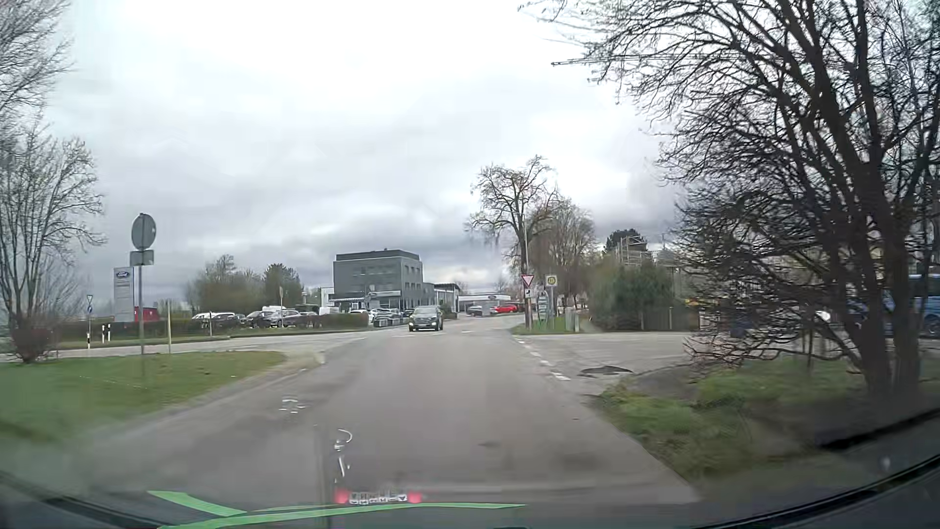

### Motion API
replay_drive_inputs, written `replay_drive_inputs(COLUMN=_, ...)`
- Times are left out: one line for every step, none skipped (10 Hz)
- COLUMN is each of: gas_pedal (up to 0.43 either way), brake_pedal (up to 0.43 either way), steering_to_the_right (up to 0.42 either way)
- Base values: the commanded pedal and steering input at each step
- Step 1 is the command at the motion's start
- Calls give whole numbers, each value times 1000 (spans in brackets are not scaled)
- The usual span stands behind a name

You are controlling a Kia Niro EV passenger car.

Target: Follow the waypoints while adhering to traffic rules and regulations

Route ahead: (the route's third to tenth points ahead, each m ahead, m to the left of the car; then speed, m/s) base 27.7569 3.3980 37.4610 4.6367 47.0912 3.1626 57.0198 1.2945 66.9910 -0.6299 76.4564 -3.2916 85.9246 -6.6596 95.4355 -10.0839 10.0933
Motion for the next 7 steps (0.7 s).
replay_drive_inputs(gas_pedal=0, brake_pedal=0, steering_to_the_right=6)
replay_drive_inputs(gas_pedal=0, brake_pedal=0, steering_to_the_right=6)
replay_drive_inputs(gas_pedal=0, brake_pedal=0, steering_to_the_right=6)
replay_drive_inputs(gas_pedal=0, brake_pedal=0, steering_to_the_right=6)
replay_drive_inputs(gas_pedal=0, brake_pedal=0, steering_to_the_right=5)
replay_drive_inputs(gas_pedal=0, brake_pedal=0, steering_to_the_right=6)
replay_drive_inputs(gas_pedal=0, brake_pedal=0, steering_to_the_right=6)
